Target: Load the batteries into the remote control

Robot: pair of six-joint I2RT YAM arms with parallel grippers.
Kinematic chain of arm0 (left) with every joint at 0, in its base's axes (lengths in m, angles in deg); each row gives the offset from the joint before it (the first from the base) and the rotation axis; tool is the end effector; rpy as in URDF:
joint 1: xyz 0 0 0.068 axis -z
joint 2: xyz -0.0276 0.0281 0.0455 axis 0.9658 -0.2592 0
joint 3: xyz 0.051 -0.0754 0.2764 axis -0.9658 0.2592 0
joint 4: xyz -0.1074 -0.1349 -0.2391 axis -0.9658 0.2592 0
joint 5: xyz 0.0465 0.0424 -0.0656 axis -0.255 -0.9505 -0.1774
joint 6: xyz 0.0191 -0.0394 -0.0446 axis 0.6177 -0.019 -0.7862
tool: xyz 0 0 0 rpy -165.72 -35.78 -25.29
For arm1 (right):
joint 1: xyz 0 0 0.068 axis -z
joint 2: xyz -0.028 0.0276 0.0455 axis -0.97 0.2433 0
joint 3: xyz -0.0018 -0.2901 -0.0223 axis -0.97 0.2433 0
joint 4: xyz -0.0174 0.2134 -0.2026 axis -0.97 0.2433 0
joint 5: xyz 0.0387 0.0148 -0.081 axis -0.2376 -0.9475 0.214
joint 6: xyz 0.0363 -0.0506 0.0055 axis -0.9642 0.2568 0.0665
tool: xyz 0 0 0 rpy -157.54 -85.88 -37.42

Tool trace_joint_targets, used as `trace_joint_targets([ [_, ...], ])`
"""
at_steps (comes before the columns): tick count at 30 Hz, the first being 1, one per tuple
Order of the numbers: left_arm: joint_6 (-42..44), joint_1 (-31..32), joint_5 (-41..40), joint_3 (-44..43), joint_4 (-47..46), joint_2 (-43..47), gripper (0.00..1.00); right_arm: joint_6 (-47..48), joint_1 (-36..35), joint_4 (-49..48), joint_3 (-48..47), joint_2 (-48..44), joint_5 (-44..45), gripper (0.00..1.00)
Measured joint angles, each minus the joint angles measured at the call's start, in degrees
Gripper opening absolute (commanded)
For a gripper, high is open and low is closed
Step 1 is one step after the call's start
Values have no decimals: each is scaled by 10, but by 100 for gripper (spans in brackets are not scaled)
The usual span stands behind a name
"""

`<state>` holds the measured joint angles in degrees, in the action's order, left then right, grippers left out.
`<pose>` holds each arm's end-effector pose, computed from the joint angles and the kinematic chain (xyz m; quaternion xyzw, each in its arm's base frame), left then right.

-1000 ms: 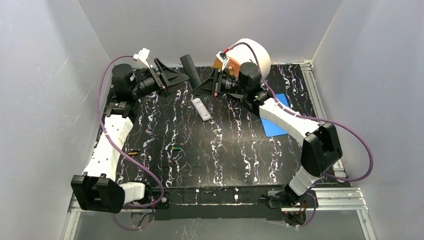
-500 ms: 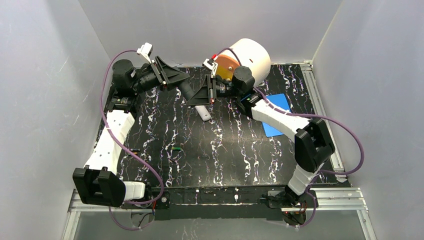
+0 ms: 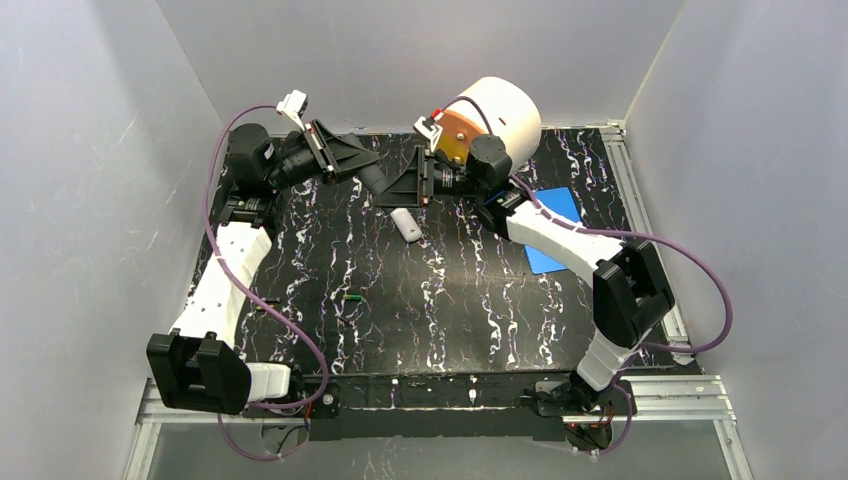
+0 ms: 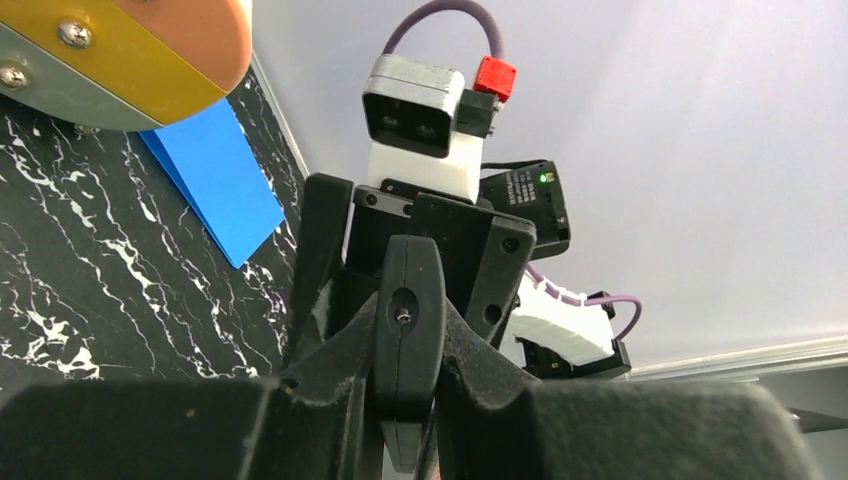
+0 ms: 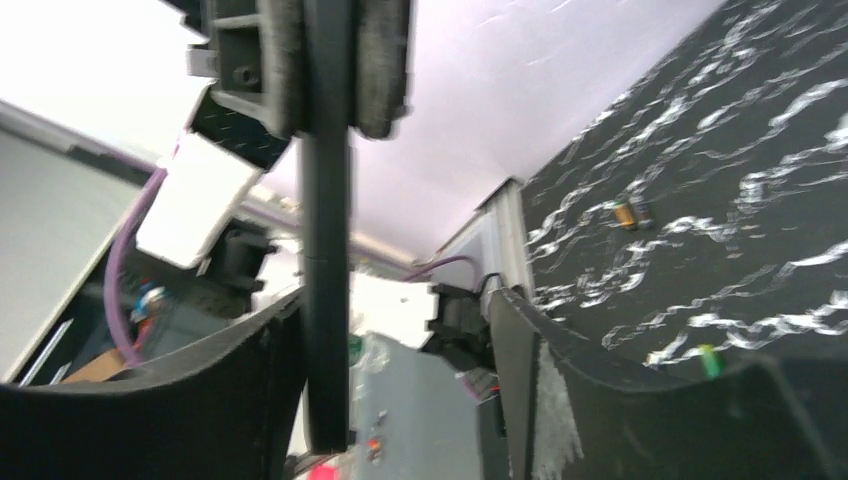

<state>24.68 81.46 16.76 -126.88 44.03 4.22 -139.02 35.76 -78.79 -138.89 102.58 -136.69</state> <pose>0.3192 -0.0749 0.4358 0.0191 0.6798 -0.6273 0.3795 0.3161 0.3148 0.3733 -0.2156 0.6194 0.7190 0.2300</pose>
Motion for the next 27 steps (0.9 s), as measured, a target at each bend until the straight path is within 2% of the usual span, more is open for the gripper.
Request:
trace_joint_targets([
  [2, -5, 0, -10, 0, 0, 1, 0, 17, 0, 12, 18, -11, 40, 83],
  [5, -12, 1, -42, 1, -1, 3, 0, 23, -2, 16, 37, -25, 101, 83],
  [13, -45, 1, -124, 30, -9, 28, 0, -80, -22, -109, 90, -29, 234, 62],
  [17, -62, 1, -151, 42, -11, 37, 0, -114, -25, -132, 99, -29, 273, 57],
  [19, -67, 1, -159, 47, -11, 42, 0, -123, -25, -138, 101, -29, 287, 58],
  [22, -72, 1, -165, 48, -11, 42, 0, -134, -25, -141, 102, -29, 298, 68],
  [24, -75, 1, -165, 48, -12, 42, 0, -136, -27, -139, 102, -28, 303, 69],
  [27, -76, 1, -166, 48, -11, 42, 0, -130, -30, -122, 92, -22, 306, 54],
])
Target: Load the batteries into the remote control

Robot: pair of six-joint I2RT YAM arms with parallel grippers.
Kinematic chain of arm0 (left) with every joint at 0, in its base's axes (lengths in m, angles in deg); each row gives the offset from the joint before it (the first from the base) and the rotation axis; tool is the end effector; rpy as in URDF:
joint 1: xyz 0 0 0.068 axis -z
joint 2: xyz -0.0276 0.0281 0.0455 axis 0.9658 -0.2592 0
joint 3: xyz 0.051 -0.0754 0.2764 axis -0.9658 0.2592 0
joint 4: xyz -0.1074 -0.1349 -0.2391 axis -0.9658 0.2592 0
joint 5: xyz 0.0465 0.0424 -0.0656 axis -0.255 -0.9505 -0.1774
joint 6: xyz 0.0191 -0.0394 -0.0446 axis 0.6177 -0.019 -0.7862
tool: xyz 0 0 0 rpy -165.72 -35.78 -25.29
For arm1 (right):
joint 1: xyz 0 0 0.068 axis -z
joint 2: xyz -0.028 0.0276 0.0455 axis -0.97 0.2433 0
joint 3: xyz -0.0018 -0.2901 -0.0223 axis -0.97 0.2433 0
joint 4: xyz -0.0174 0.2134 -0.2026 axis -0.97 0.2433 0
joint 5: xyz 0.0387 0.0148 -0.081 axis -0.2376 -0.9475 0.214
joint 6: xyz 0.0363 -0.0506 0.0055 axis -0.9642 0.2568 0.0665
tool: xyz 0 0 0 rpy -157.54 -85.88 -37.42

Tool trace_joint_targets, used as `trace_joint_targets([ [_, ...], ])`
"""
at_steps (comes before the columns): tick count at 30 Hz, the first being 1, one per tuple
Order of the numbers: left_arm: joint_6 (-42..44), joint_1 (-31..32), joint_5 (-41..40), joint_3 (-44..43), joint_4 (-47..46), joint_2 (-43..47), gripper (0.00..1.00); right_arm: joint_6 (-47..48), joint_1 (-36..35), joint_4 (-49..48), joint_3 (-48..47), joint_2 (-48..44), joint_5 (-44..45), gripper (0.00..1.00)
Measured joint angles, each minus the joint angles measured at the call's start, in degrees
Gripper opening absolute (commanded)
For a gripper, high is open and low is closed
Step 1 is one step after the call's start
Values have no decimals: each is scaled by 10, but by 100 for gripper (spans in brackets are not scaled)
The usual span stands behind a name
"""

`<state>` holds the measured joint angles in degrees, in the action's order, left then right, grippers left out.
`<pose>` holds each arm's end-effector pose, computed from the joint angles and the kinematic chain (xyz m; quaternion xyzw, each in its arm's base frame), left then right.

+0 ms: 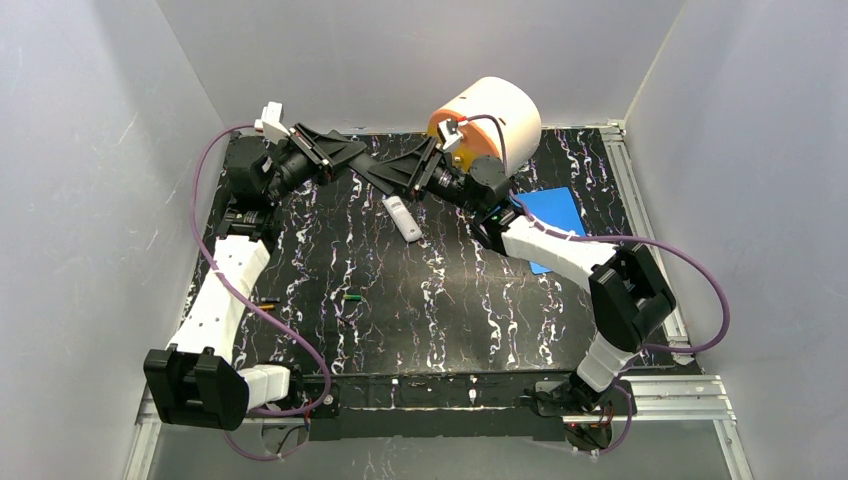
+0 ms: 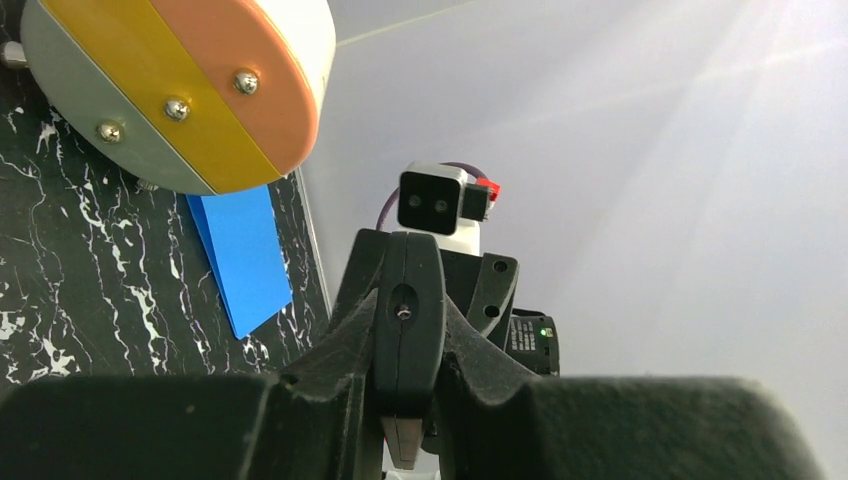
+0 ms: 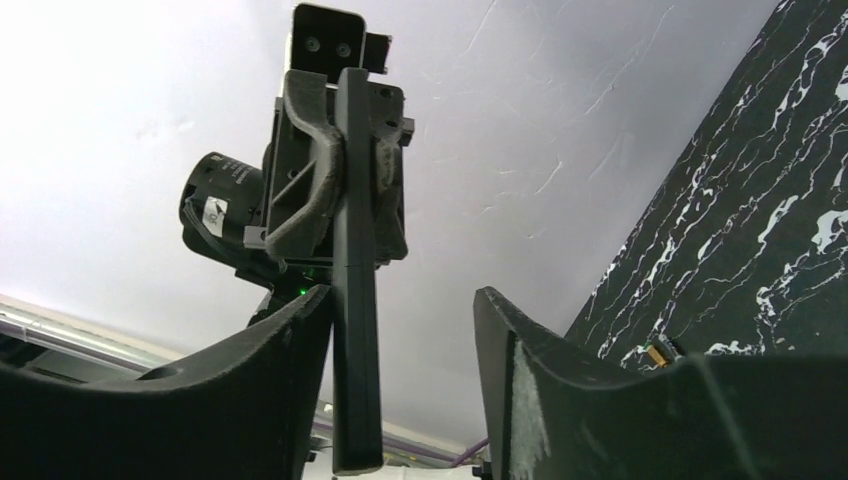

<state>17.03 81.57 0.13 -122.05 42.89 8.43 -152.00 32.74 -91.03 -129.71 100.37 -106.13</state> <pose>0.3105 -0.0648 0.4284 -0.1278 0.6554 -0.6098 0.4271 0.3081 0.3113 0.3543 0.0283 0.5950 0.7387 0.3154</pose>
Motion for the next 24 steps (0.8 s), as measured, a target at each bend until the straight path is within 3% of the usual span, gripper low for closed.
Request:
trace_joint_targets([
  [4, 2, -2, -7, 0, 7, 0, 0, -2, -5, 2, -11, 5, 2, 34],
  [7, 0, -2, -9, 0, 12, -4, 0, -6, -6, -10, -11, 5, 3, 24],
  [24, -8, -3, 40, -54, 27, -78, 0, -52, 9, -127, 42, 21, 19, 22],
])
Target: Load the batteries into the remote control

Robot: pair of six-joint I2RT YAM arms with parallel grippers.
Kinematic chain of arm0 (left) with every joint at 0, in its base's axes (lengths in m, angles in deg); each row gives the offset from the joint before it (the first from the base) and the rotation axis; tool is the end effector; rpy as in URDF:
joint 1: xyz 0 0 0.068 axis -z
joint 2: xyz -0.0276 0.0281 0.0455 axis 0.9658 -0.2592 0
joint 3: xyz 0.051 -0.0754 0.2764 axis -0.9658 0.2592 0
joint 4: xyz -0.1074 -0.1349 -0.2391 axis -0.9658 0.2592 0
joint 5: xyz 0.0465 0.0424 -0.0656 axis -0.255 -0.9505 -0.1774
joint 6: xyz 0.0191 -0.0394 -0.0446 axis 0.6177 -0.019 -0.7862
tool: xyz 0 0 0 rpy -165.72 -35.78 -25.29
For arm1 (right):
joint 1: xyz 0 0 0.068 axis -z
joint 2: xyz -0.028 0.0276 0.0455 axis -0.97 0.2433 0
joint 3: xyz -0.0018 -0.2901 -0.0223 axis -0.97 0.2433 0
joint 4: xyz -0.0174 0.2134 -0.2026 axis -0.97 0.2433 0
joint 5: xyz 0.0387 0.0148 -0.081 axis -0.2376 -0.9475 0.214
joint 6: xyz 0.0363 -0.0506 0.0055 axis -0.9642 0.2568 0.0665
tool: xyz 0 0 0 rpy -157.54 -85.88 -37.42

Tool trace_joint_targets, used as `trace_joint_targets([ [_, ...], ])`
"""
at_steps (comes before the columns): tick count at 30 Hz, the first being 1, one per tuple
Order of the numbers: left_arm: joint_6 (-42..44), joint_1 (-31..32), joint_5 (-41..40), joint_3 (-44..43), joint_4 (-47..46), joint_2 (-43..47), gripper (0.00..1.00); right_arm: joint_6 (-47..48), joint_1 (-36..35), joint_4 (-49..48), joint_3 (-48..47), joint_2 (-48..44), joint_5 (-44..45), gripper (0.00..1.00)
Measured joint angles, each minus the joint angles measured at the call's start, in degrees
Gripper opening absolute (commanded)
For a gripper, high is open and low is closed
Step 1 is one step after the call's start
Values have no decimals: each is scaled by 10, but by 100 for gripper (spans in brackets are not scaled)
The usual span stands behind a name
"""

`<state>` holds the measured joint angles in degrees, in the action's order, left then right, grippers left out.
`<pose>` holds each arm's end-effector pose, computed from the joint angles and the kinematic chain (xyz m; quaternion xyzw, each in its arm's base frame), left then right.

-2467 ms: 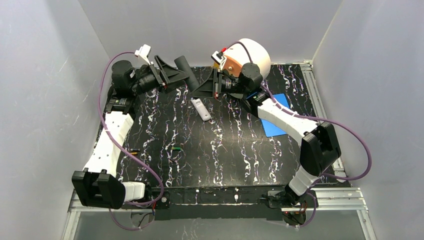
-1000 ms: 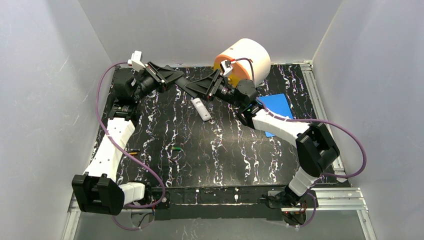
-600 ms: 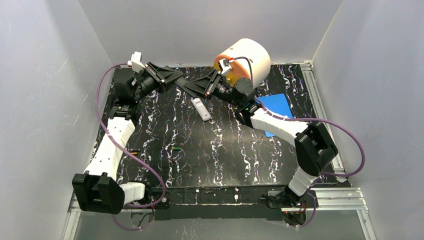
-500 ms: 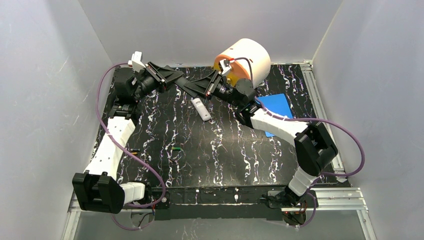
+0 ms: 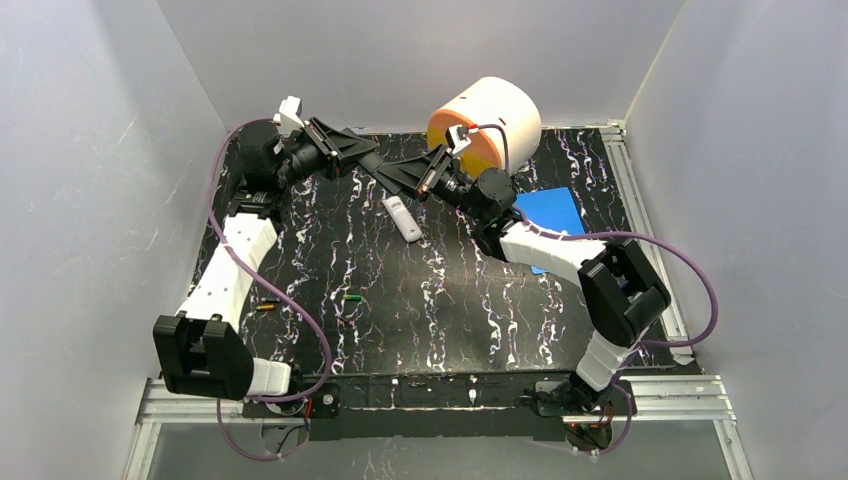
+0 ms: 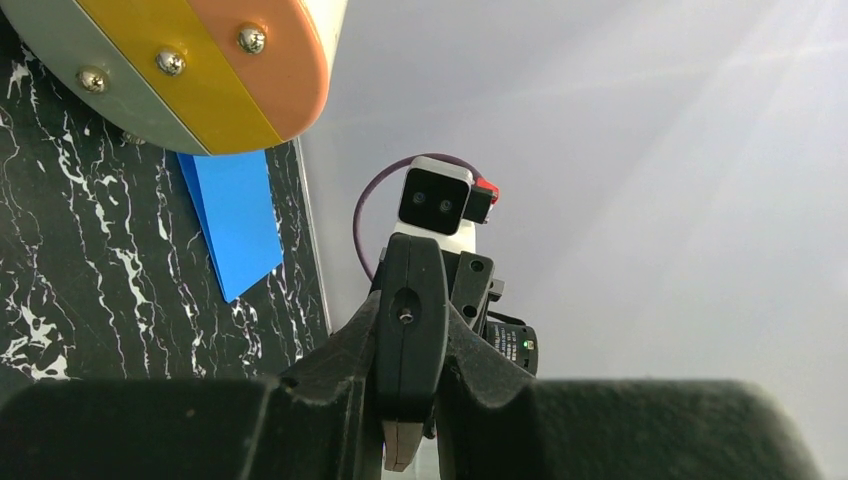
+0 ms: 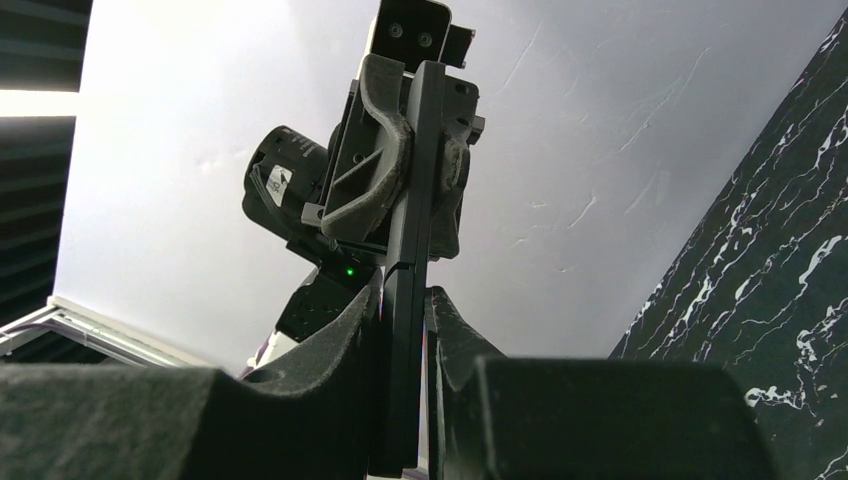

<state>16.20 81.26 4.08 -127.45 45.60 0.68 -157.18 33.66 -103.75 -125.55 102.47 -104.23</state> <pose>0.3470 -0.0697 0.4177 -0.1349 0.6810 -0.6142 0.3753 0.3110 0.3024 0.3361 0.0529 0.5481 0.7715 0.3186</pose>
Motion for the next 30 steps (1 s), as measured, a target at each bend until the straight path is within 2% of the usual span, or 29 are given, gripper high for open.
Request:
trace_joint_targets([
  [10, -4, -3, 19, 0, 0, -6, 0, -12, 8, -1, -2, 7, -17, 24],
  [15, -15, -14, 32, 0, -5, -32, 0, 0, 17, 100, -38, 7, -31, 36],
  [19, -21, -25, 28, 0, -5, -48, 0, 17, 28, 167, -56, 8, -48, 42],
  [23, -22, -29, 28, 0, -5, -52, 0, 19, 31, 193, -62, 9, -54, 47],
  [30, -18, -32, 29, 0, -15, -52, 0, 7, 32, 217, -83, 24, -68, 64],
])
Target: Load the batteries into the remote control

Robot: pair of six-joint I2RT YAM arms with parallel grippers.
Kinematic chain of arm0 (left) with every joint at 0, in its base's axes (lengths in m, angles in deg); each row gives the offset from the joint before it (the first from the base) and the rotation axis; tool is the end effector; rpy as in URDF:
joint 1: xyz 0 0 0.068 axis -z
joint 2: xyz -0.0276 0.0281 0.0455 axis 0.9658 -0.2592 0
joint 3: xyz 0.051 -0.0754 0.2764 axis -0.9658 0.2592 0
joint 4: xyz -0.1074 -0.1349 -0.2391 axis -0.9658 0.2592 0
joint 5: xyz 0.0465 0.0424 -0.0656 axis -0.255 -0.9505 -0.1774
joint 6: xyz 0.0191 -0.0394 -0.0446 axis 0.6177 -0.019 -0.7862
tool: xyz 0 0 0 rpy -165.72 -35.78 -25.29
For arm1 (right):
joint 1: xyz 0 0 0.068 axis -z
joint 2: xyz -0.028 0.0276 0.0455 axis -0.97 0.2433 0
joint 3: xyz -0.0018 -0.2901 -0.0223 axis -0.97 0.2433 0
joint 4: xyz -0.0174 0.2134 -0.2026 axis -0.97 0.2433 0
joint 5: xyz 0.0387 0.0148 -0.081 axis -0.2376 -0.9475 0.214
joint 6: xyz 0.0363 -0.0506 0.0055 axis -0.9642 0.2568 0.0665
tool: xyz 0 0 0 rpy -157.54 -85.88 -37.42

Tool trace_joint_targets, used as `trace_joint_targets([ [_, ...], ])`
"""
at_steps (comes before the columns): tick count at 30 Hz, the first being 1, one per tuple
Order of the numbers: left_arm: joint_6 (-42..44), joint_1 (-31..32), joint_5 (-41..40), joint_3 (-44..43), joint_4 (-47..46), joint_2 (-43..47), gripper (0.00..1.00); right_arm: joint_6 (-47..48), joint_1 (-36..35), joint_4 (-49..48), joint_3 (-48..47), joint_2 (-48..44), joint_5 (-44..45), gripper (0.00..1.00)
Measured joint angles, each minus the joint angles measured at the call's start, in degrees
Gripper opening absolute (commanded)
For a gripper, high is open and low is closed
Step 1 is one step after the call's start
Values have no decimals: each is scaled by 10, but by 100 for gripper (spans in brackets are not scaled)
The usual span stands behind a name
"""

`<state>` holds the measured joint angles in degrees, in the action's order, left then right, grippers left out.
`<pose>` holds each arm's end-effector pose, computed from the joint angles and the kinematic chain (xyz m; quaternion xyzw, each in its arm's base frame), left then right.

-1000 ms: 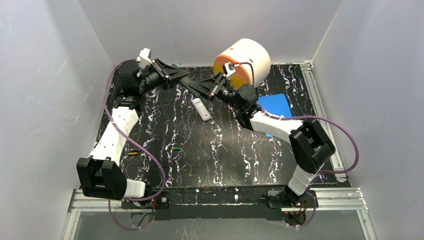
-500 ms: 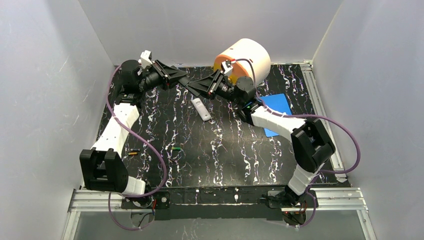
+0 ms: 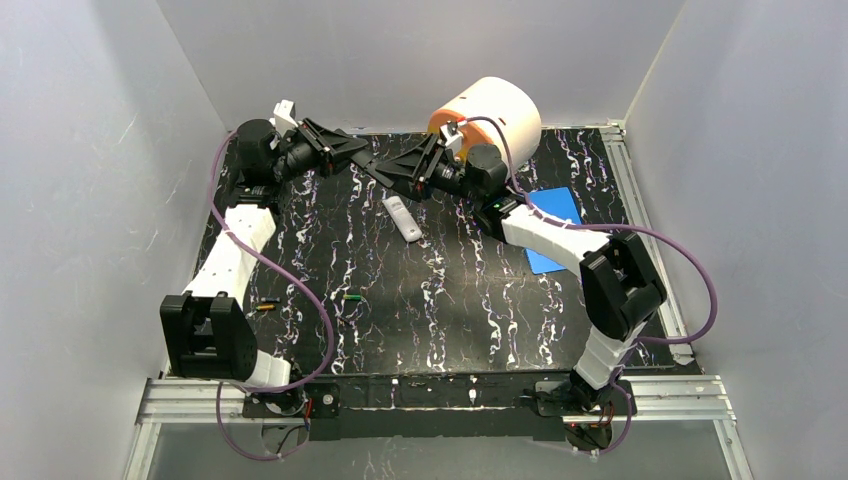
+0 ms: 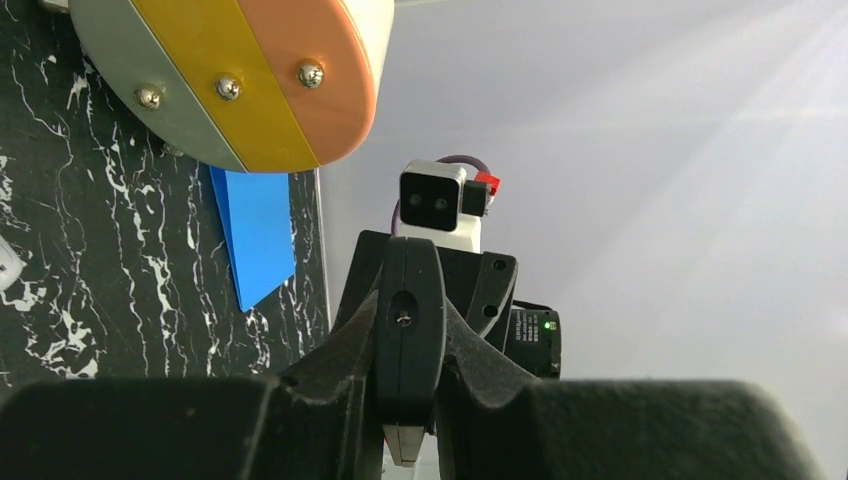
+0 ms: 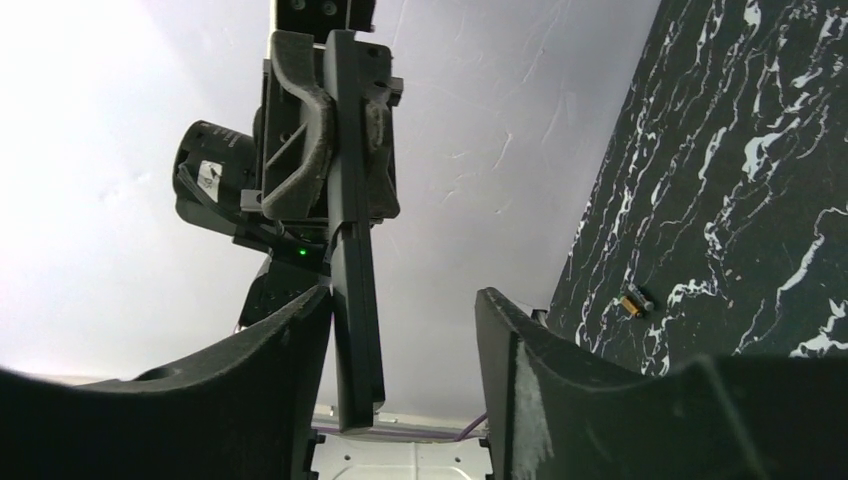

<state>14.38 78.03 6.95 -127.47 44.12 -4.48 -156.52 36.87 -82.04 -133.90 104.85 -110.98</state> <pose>0.3747 -0.0531 0.3896 -0.1664 0.6914 -0.6120 0.3461 0.3463 0.3066 0.3308 0.0720 0.6527 0.7109 0.2519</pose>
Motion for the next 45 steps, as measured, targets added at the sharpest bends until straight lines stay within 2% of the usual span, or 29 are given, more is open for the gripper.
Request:
trace_joint_targets([
  [10, 34, 0, 2, 0, -5, -1, 0, -1, 1, 50, 6, -19, -1, 61],
  [16, 40, 0, 3, 0, -14, -8, 0, 25, 1, 117, 12, -57, 16, 63],
  [31, 57, 0, 5, 0, -16, -9, 0, 33, 1, 141, 13, -69, 27, 26],
  [33, 64, 0, 7, 0, -16, -9, 0, 31, 1, 148, 12, -69, 26, 26],
  [39, 96, 1, 16, -2, -14, -11, 0, 22, 1, 167, 12, -69, 20, 44],
  [42, 105, 0, 18, -6, -22, -13, 0, 17, 3, 174, 12, -69, 21, 44],
  [45, 106, 0, 20, -6, -30, -14, 0, 10, 4, 173, 12, -69, 20, 36],
])
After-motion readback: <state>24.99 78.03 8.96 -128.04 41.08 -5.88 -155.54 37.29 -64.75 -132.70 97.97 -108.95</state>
